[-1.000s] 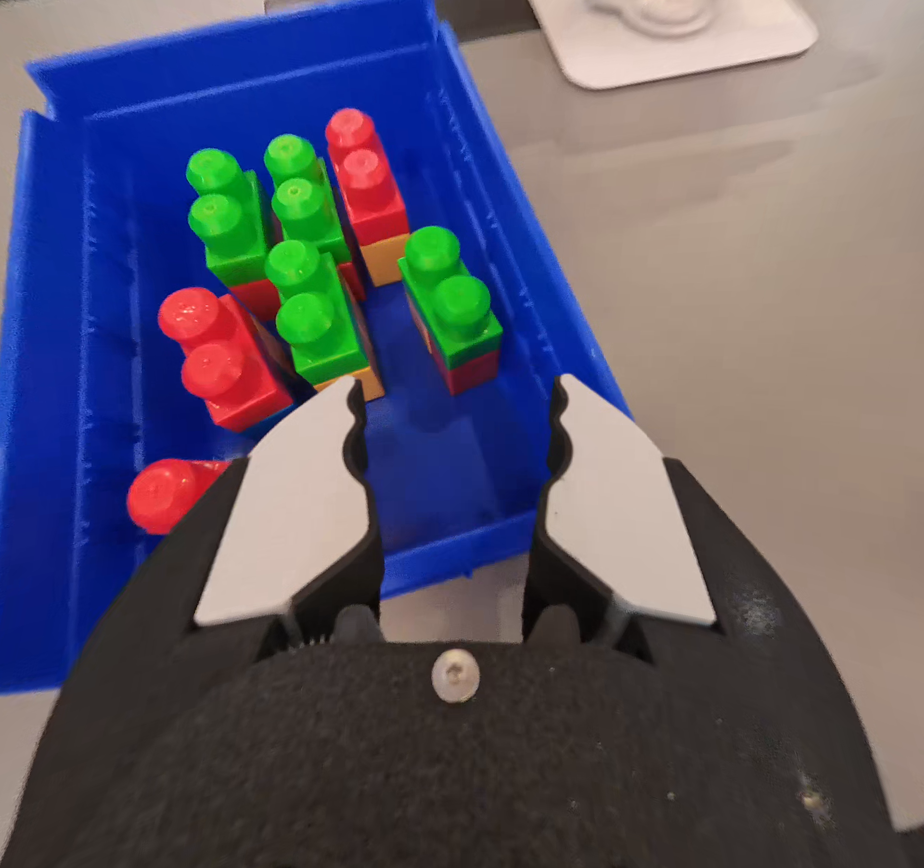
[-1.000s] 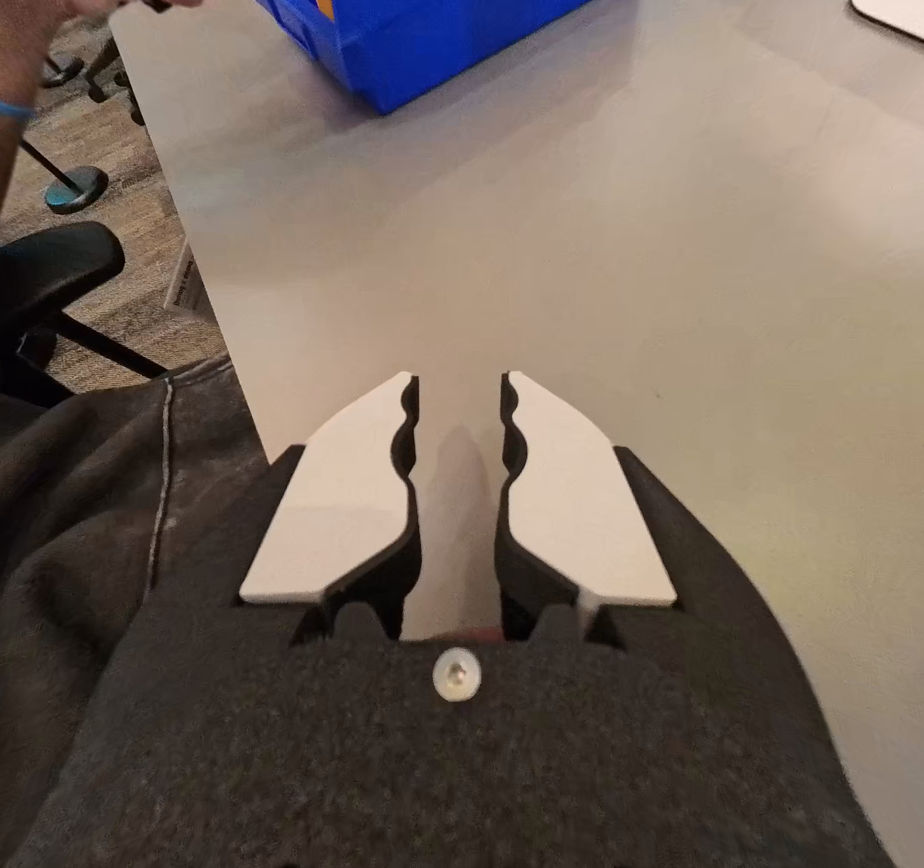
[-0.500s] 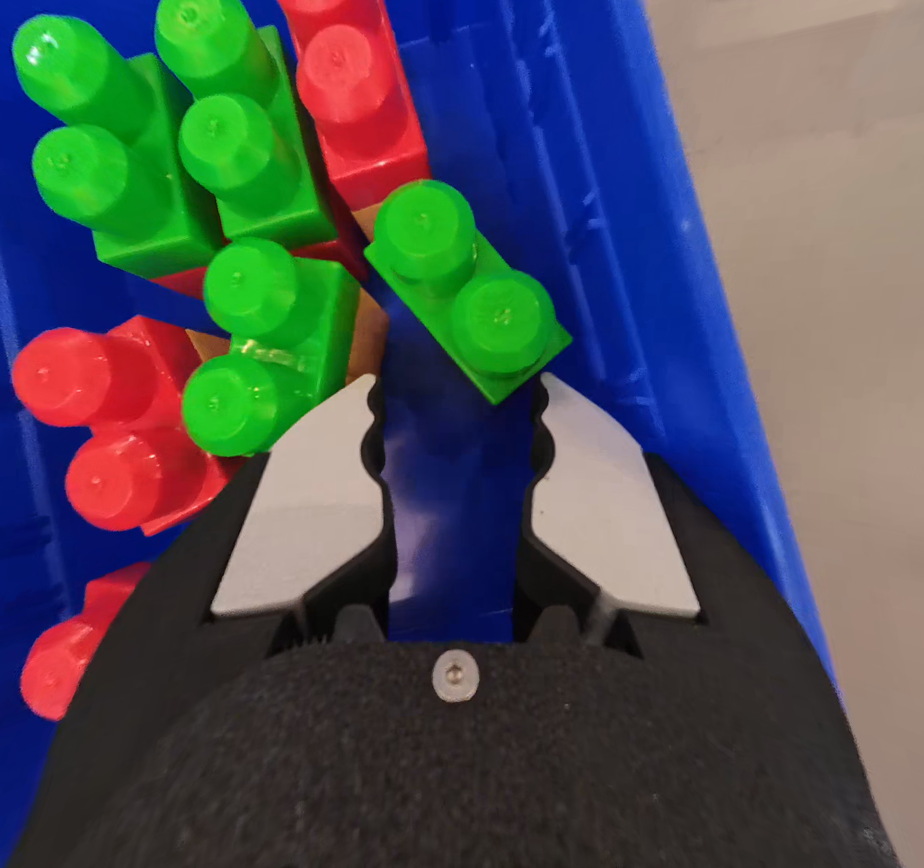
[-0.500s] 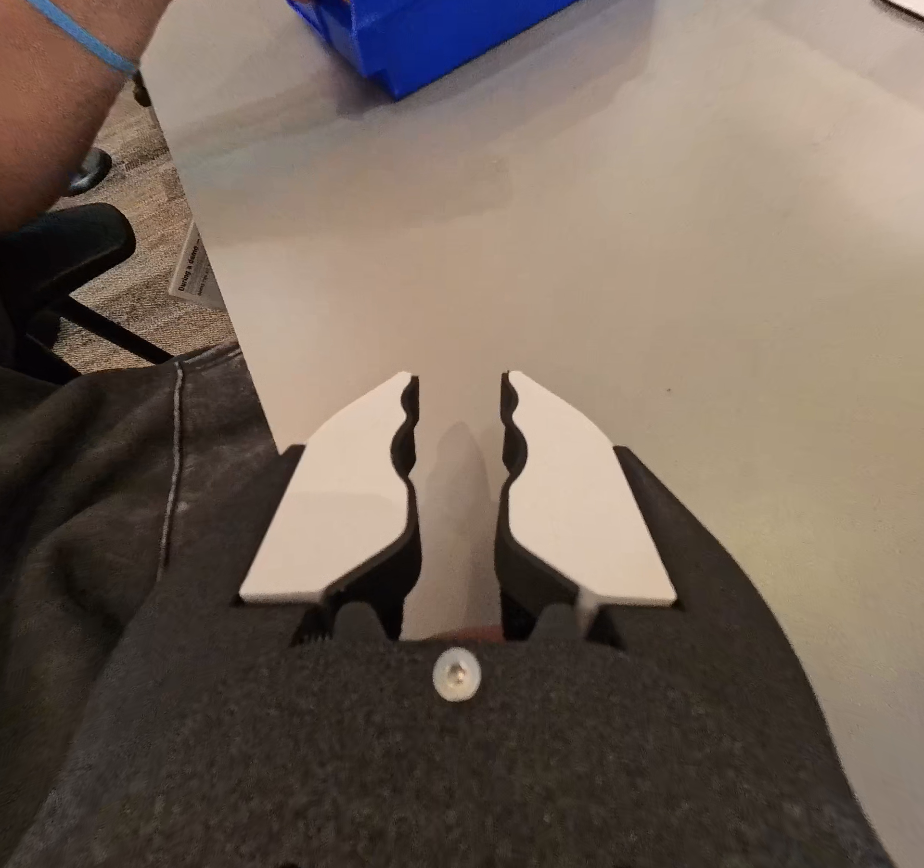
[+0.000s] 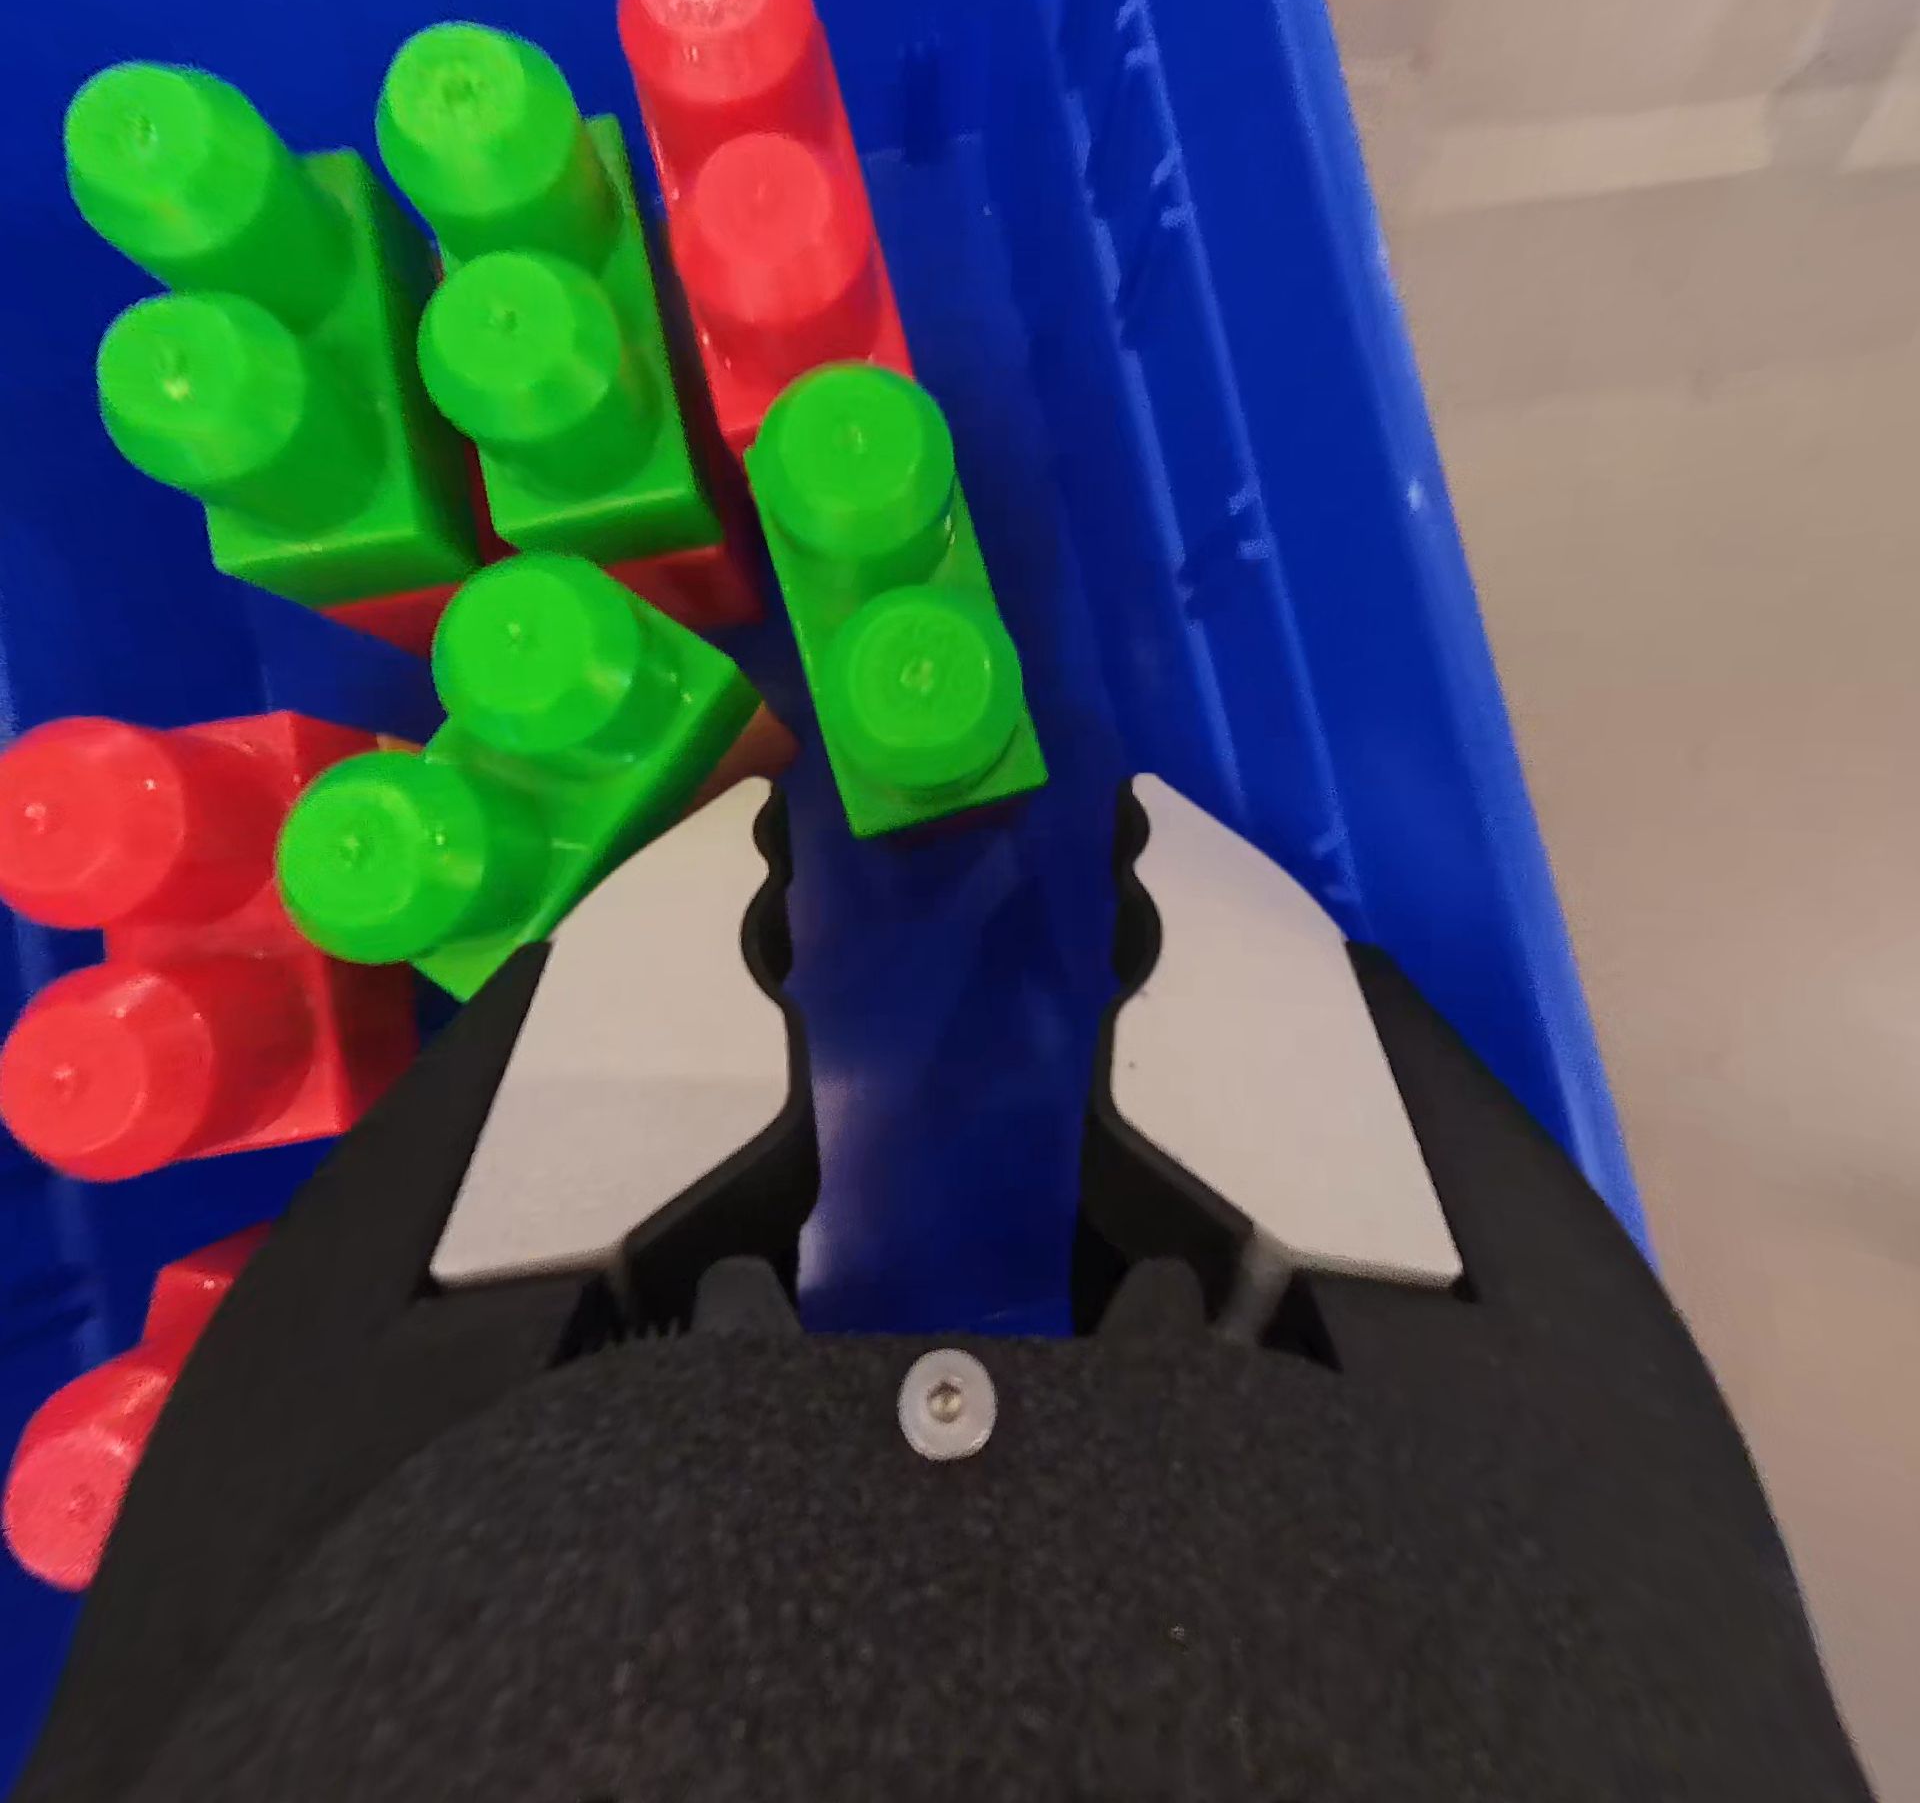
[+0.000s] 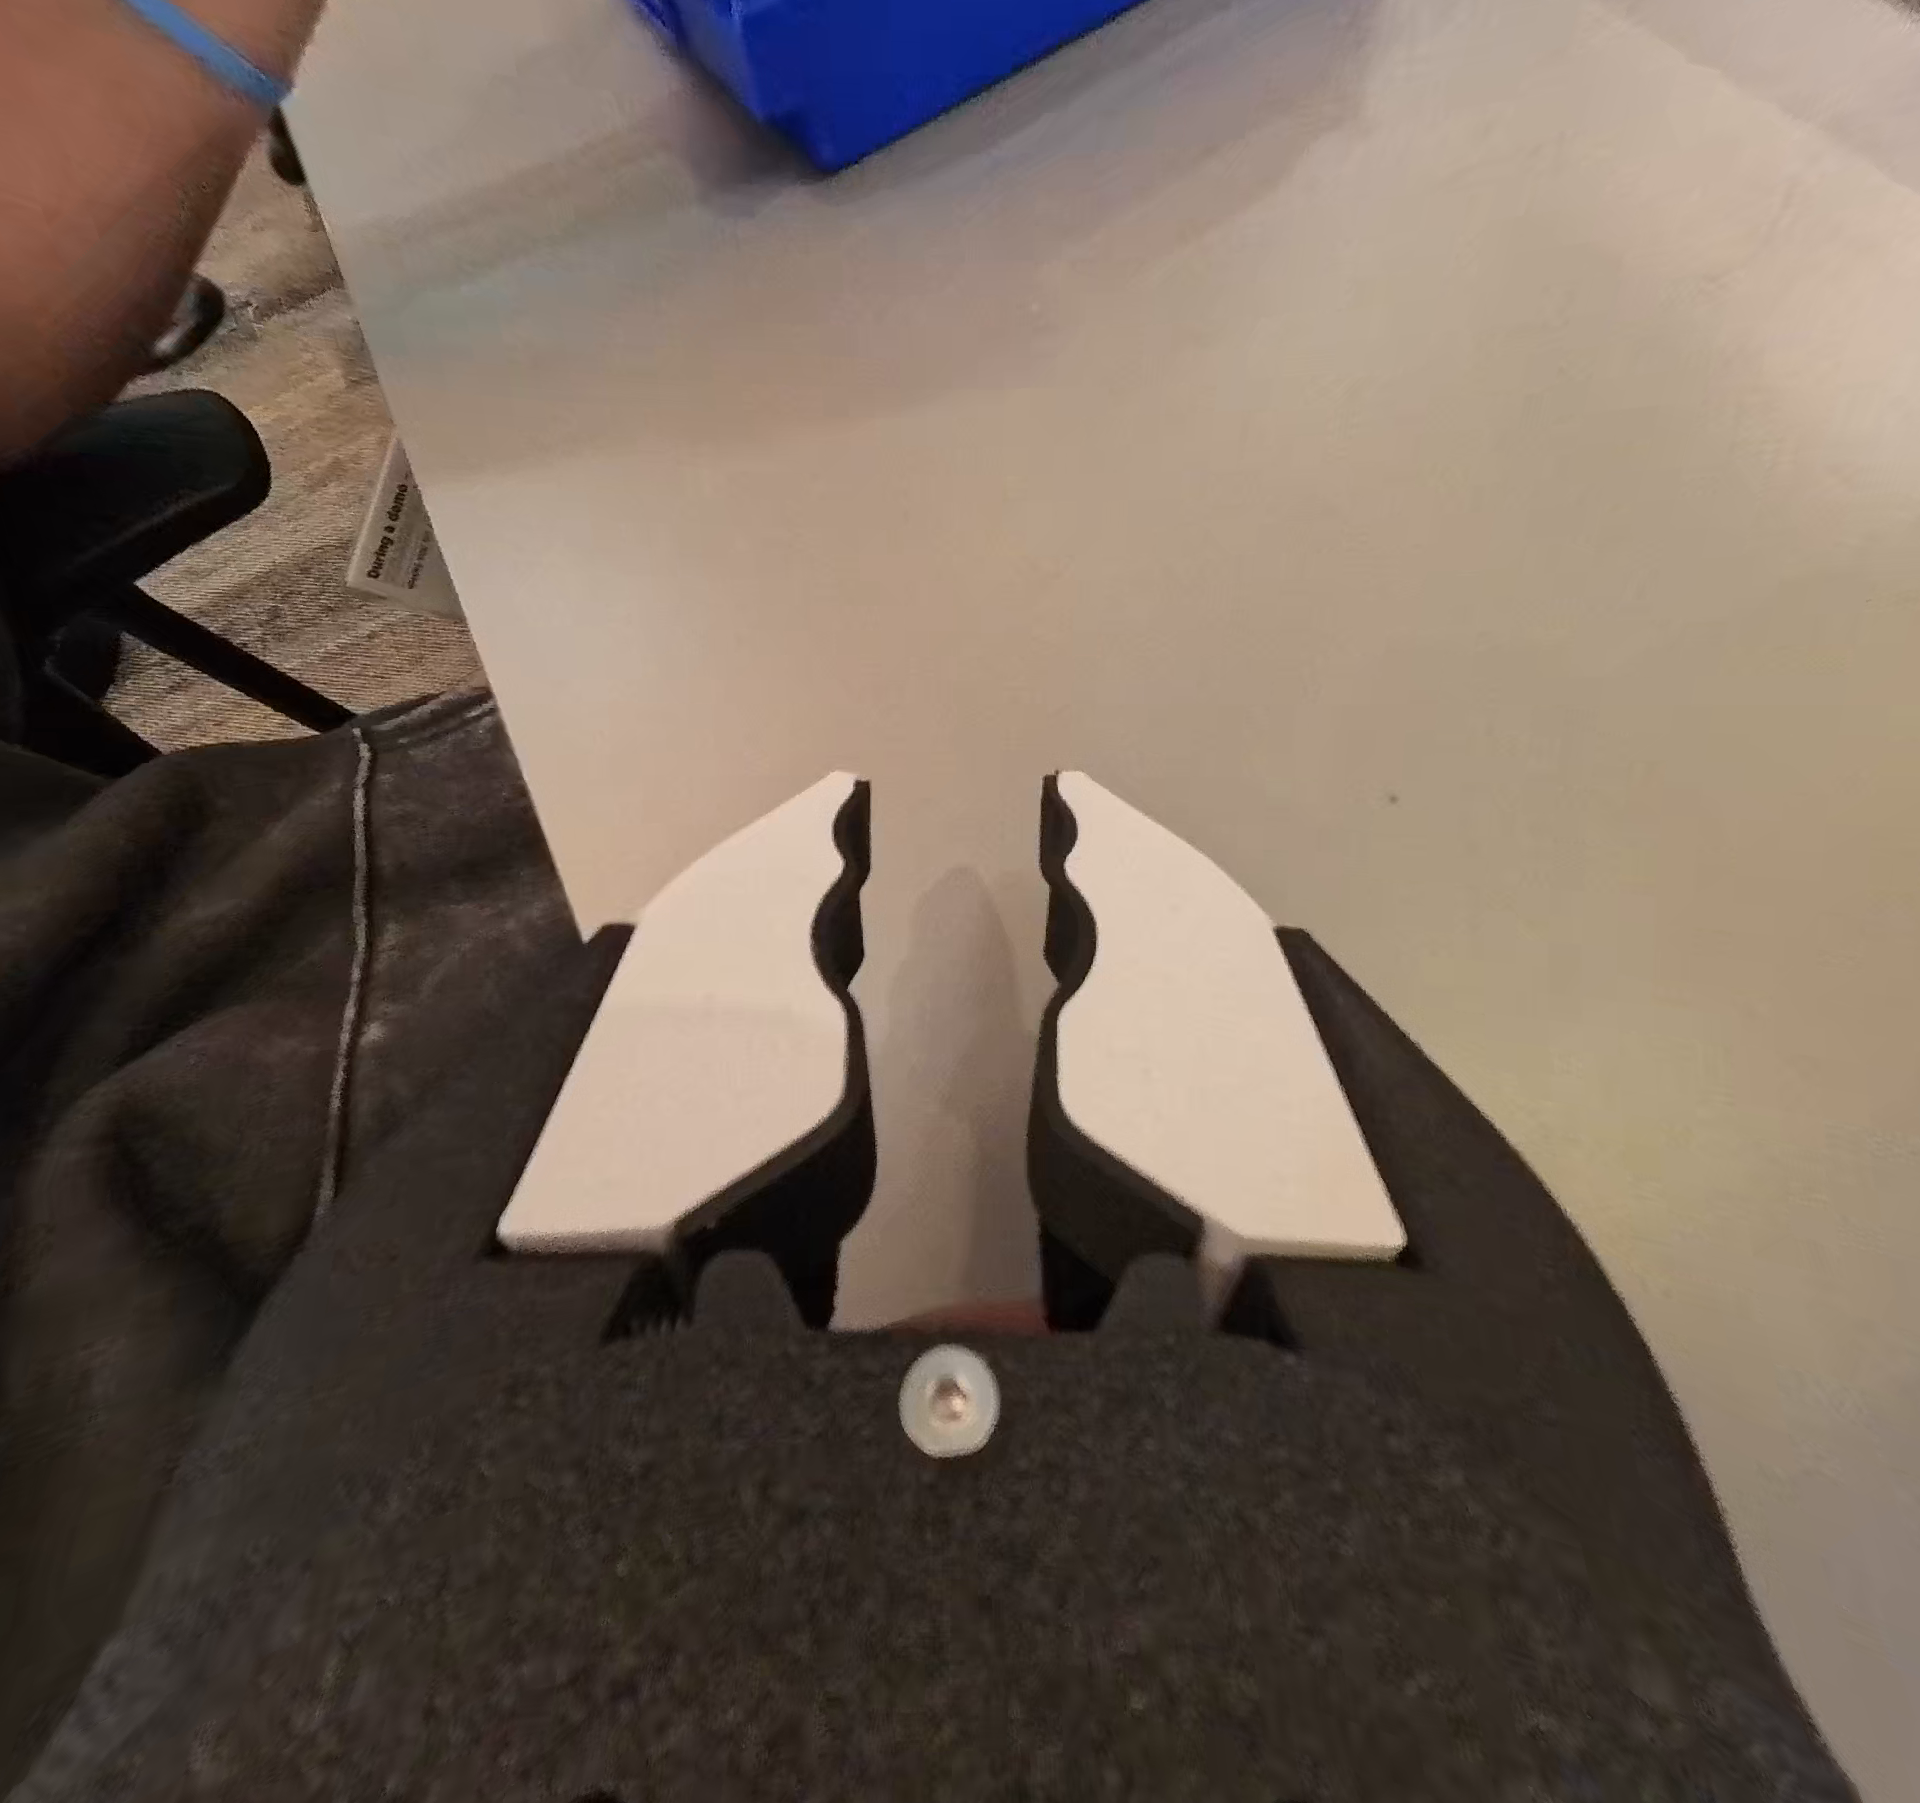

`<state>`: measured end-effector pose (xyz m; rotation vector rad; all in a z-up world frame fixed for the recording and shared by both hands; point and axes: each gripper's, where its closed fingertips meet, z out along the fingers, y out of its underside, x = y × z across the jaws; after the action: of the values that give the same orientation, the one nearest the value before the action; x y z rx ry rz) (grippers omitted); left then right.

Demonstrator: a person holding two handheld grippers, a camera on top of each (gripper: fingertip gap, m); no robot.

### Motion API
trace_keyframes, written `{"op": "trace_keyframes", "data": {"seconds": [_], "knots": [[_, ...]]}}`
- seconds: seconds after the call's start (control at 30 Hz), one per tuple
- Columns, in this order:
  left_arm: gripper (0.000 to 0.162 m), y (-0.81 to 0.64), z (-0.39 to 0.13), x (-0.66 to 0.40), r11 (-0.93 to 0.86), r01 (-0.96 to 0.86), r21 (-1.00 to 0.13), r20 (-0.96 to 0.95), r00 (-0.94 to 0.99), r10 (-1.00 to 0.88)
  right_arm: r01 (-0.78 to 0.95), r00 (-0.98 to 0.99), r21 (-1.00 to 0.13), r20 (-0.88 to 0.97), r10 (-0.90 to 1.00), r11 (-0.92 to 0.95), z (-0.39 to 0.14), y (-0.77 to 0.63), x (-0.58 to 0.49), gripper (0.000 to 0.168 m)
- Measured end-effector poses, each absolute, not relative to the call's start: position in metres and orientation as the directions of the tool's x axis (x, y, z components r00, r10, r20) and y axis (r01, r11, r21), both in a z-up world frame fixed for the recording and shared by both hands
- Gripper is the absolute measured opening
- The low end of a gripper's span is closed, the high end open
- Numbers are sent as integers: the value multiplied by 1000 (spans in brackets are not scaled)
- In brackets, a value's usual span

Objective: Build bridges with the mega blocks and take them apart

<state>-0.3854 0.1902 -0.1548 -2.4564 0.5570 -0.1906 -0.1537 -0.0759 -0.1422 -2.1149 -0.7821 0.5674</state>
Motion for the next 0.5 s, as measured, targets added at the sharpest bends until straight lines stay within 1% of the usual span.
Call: {"op": "trace_keyframes", "data": {"seconds": [0.1,0.17,0.2,0.23,0.33,0.43,0.5], "knots": [[56,203,-150,-377,-726,-318,-610,11,912,-409,341,707,-801,-127,696,-493,-142,-77,-154,31],[54,212,-151,-377,-731,-321,-603,-20,921,-388,343,707,-799,-127,696,-494,-142,-78,-154,31],[44,216,-154,-379,-735,-332,-591,-48,924,-380,344,706,-798,-127,696,-494,-141,-78,-154,31],[39,218,-157,-380,-736,-345,-582,-71,924,-377,346,707,-799,-124,697,-492,-141,-78,-154,31],[37,217,-156,-382,-743,-332,-581,-51,926,-374,349,713,-802,-109,693,-485,-138,-78,-151,31],[37,210,-129,-395,-690,-354,-631,-82,915,-394,333,721,-813,-107,685,-478,-134,-77,-147,31],[37,198,-99,-397,-630,-367,-684,-55,887,-458,315,731,-819,-112,673,-479,-132,-75,-143,30]]}}
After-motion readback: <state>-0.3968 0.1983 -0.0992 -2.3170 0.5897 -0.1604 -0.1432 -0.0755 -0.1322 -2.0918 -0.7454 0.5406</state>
